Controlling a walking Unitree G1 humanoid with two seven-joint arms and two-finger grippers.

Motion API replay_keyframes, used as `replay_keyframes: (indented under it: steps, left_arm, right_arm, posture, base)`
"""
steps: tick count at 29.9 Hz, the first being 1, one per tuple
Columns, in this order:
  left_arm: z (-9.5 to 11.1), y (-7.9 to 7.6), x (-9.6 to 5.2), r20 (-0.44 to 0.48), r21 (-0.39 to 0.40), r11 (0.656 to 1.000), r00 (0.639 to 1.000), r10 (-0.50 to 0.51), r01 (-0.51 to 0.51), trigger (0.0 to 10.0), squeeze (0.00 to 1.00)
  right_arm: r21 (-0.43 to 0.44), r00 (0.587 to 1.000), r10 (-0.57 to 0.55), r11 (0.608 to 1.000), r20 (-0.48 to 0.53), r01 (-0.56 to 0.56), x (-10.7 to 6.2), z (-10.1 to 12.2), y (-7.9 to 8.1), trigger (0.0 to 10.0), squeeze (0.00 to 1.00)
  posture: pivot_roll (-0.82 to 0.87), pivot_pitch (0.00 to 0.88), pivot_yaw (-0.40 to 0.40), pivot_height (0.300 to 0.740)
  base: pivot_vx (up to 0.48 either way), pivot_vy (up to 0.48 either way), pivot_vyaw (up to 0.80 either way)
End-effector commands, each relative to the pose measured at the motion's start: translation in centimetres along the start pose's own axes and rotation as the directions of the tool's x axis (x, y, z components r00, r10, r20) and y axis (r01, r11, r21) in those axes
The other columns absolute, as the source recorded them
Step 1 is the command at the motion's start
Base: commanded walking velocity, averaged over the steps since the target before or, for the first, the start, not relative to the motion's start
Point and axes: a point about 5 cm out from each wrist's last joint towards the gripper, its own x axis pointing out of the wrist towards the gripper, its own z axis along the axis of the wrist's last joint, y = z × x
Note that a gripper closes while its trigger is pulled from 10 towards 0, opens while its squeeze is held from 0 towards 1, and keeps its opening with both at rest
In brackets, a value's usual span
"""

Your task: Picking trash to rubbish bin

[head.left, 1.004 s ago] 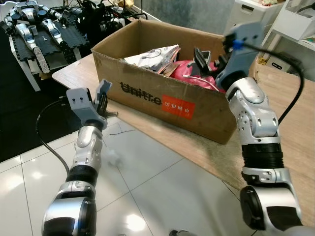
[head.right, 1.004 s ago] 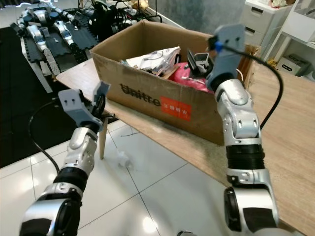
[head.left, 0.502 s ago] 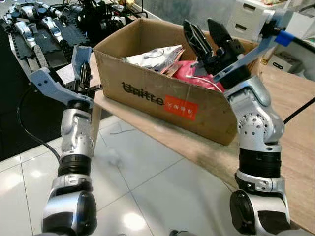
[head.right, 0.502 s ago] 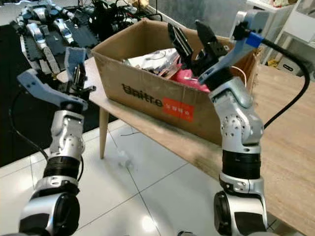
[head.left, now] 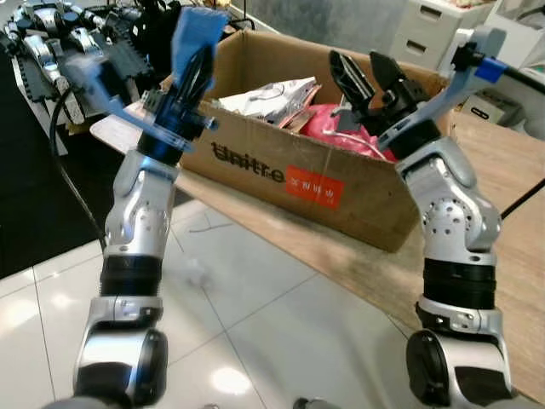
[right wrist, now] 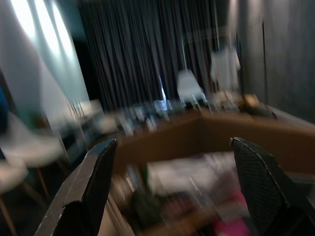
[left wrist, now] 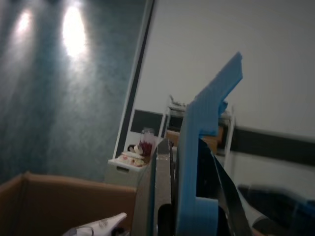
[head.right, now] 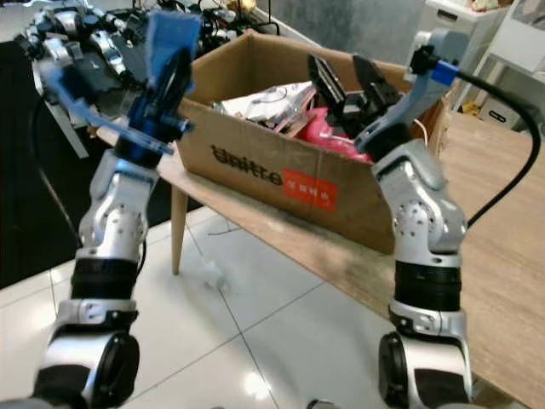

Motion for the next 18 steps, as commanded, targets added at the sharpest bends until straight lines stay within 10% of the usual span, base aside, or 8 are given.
replay_keyframes:
  steps: [1,11,18]
  left_arm:
    - [0.0,-0.2,0.7,-0.054,0.055,0.998,0.998,-0.036,0.039,10.0,0.00]
    - [0.3,-0.2,3.3,-0.102,0.170,0.981,0.992,-0.076,0.093,10.0,0.00]
    - [-0.6,-0.2,5.3,-0.181,0.273,0.952,0.979,-0.093,0.140,10.0,0.00]
  right_arm:
    - [-0.042,0.996,0.015,0.999,-0.088,-0.019,-0.6,-0.8,-0.1,10.0,0.00]
    - [-0.223,0.958,0.175,0.948,-0.228,-0.226,-6.1,2.5,-1.3,10.0,0.00]
    - [-0.256,0.908,0.335,0.881,-0.252,-0.397,-8.8,4.6,1.2,10.0,0.00]
  posture:
    - [-0.03,0.114,0.010,0.740]
    - [-0.07,0.146,0.038,0.740]
    - [-0.11,0.176,0.059,0.740]
  base:
    - [0.000,0.000,0.00]
    - [0.000,0.000,0.00]
    - [0.000,0.000,0.00]
